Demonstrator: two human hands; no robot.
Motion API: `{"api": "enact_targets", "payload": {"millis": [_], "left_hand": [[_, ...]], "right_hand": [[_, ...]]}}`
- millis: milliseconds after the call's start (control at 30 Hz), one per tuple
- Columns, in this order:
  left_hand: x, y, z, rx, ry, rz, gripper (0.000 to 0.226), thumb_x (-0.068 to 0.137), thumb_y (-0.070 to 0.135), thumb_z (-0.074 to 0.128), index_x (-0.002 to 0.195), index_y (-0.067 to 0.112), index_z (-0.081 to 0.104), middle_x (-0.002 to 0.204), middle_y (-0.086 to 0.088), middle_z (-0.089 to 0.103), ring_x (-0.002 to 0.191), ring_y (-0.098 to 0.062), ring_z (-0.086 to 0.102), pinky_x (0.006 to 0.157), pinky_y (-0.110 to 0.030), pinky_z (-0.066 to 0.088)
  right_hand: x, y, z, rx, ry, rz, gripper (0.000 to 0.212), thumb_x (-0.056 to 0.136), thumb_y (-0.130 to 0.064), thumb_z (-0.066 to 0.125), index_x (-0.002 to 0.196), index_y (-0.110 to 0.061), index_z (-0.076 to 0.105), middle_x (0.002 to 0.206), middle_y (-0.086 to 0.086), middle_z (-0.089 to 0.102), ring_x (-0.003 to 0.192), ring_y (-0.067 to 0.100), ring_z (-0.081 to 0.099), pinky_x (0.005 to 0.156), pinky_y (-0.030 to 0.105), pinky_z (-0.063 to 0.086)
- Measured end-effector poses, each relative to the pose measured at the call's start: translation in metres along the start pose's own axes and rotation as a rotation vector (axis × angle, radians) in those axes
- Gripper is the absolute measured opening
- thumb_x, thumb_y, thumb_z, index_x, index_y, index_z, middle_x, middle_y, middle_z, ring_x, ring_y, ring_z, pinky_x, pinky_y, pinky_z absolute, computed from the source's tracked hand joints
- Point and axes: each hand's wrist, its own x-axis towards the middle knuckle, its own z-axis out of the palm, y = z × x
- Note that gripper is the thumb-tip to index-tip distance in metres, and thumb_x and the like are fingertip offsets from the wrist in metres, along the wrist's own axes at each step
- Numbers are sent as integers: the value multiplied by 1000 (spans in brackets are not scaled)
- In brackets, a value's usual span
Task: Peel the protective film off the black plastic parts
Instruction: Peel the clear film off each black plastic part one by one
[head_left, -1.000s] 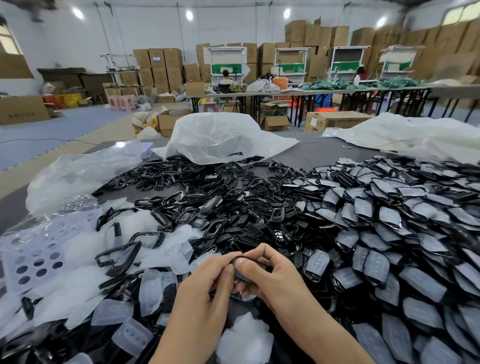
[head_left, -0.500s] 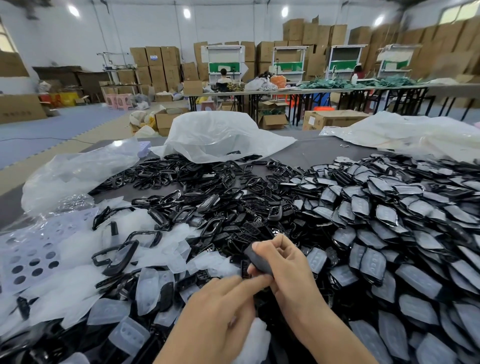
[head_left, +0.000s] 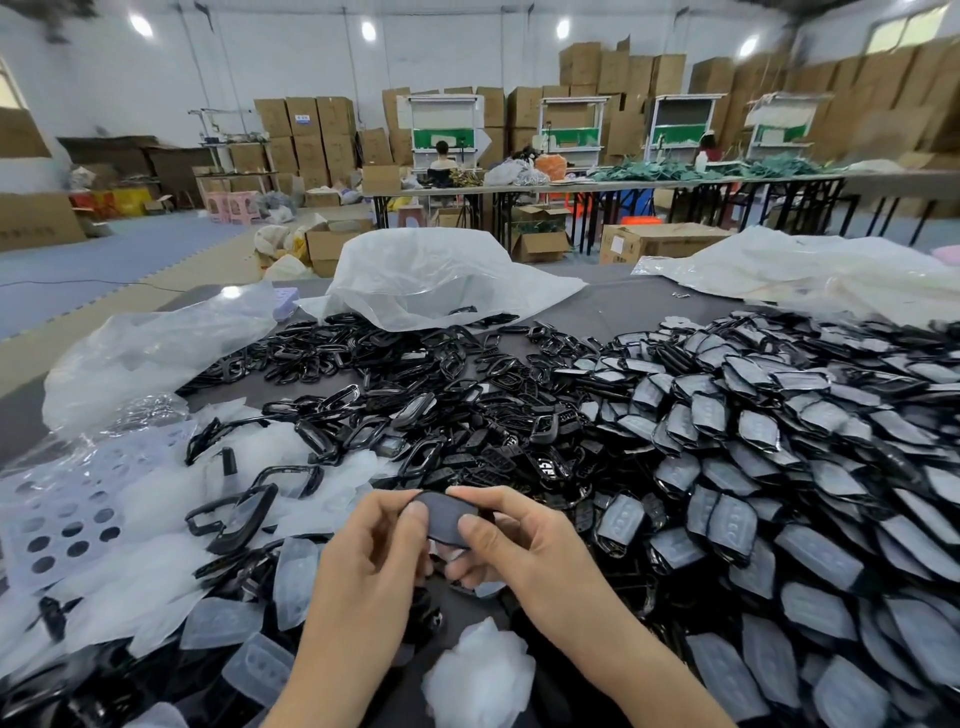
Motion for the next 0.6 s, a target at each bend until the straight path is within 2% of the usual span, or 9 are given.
{"api": "enact_targets", "payload": {"millis": [100, 200, 300, 400, 467, 533, 567, 600], "left_hand": [[0, -2, 2, -15, -30, -12, 29, 100, 17, 51, 94, 40, 69, 67, -2, 66, 61, -11, 59, 61, -26, 51], [-4, 5, 5, -90, -93, -18, 26, 96, 32, 47, 113, 46, 62, 85, -2, 70, 69, -17, 64, 64, -28, 53], [-10, 10, 8, 7, -129, 60, 29, 86, 51, 49, 114, 55, 56, 89, 3, 68, 70, -20, 61, 64, -28, 51], [-18, 12, 5, 162, -239, 192, 31, 89, 58, 45, 119, 59, 51, 95, 11, 65, 74, -12, 59, 66, -19, 50], [-24, 12, 6, 285, -391, 265, 36, 91, 63, 44, 127, 61, 43, 111, 23, 59, 99, -1, 59, 84, -16, 48], [-27, 10, 11, 439, -544, 316, 50, 83, 81, 35, 131, 70, 29, 130, 40, 38, 126, 11, 36, 106, -12, 30], [-29, 8, 14, 527, -623, 349, 54, 80, 87, 28, 132, 73, 22, 136, 45, 25, 131, 16, 23, 111, -11, 19], [-31, 8, 18, 649, -695, 412, 56, 80, 87, 25, 133, 72, 22, 140, 45, 19, 132, 20, 17, 114, -10, 13]], "right_hand": [[-3, 0, 1, -94, -19, -2, 23, 101, -13, 58, 116, -28, 67, 86, 10, 76, 70, 19, 72, 68, 30, 58], [5, -14, -19, -129, 94, -27, 25, 101, -10, 57, 115, -29, 66, 87, 11, 77, 71, 20, 73, 67, 30, 59], [21, -47, -71, -108, 420, -134, 30, 100, -12, 56, 128, -22, 59, 90, 8, 78, 78, 19, 75, 67, 22, 58], [30, -73, -119, -56, 739, -168, 60, 101, -19, 59, 154, -23, 31, 95, 13, 75, 76, 16, 75, 68, 22, 58], [28, -73, -132, -38, 818, -130, 71, 101, -22, 58, 158, -28, 17, 101, 18, 72, 74, 15, 74, 68, 26, 58], [23, -63, -128, -122, 797, -120, 67, 102, -25, 56, 158, -30, 20, 98, 12, 74, 75, 15, 75, 70, 28, 59], [20, -55, -121, -195, 759, -133, 62, 102, -27, 54, 156, -31, 25, 95, 6, 75, 77, 14, 75, 72, 29, 60], [17, -48, -111, -271, 711, -144, 56, 102, -29, 53, 153, -33, 30, 93, 0, 76, 79, 12, 75, 74, 29, 60]]}}
